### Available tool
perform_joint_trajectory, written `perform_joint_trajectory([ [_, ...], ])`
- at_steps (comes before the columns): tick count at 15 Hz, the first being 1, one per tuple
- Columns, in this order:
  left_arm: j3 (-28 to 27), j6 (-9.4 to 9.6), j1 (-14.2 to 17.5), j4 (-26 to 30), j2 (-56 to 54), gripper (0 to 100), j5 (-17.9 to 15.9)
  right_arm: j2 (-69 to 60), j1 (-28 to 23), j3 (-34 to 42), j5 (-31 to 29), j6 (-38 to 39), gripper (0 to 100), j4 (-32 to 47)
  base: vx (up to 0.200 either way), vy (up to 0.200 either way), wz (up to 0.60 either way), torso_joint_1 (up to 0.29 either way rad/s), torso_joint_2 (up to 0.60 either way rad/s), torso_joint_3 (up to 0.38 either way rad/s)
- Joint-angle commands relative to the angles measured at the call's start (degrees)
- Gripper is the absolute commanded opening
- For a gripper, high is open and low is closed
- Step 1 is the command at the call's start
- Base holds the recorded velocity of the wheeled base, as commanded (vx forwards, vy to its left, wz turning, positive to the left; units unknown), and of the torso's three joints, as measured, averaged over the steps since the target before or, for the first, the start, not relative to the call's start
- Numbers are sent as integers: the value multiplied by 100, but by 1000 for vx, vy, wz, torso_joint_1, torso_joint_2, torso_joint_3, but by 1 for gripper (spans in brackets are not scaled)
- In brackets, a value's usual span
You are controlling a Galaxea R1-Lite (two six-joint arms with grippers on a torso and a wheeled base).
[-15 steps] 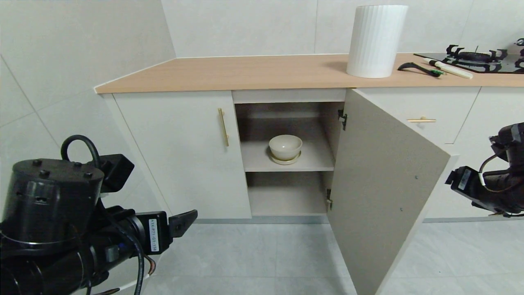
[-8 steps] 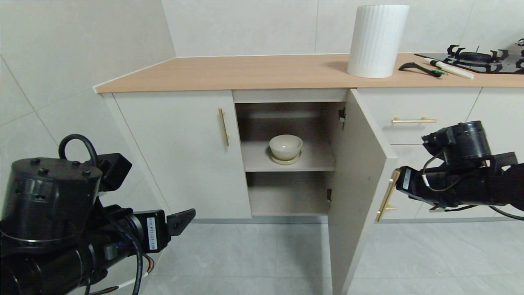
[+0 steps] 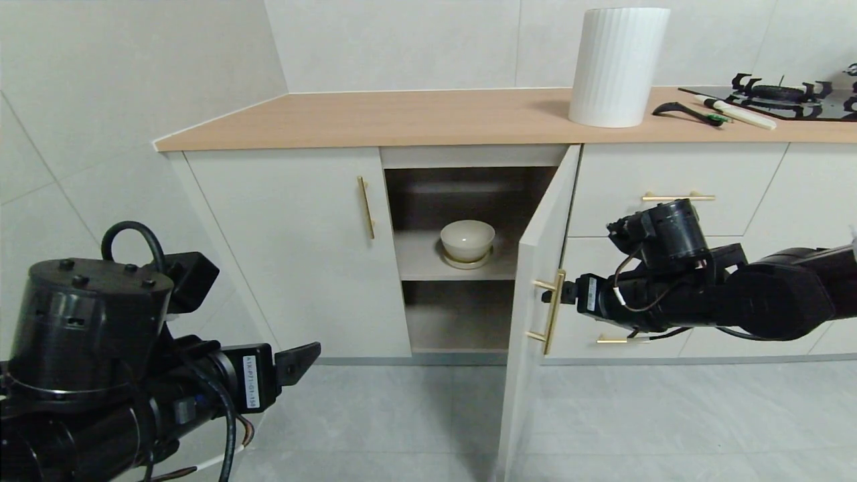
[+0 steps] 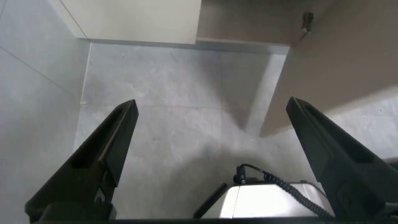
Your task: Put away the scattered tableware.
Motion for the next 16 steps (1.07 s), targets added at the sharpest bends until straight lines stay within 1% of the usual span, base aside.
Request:
perform_joint_trajectory([
  [1, -1, -4, -2, -3, 53, 100, 1, 276, 129, -85, -13, 18, 100, -21, 0, 0, 0, 0, 0, 0],
  [4, 16, 5, -2, -3, 62, 100, 1, 390, 146, -59, -22, 44, 100, -302, 0, 0, 0, 0, 0, 0],
  [8, 51, 14, -2, 41, 53, 100, 27, 478, 208, -68, -31, 80, 100, -346, 0, 0, 0, 0, 0, 0],
  [11, 60, 5, 7, 41, 44, 100, 27, 584, 322, -59, -40, 370, 100, -636, 200, 0, 0, -9, 1, 1],
  [14, 51, 5, 7, 32, 62, 100, 27, 636, 427, -68, -40, 519, 100, -698, 200, 0, 0, -1, 4, -1],
  [16, 43, 5, -2, 32, 71, 100, 27, 707, 506, -59, -40, 677, 100, -900, 200, 0, 0, 2, 0, 2],
])
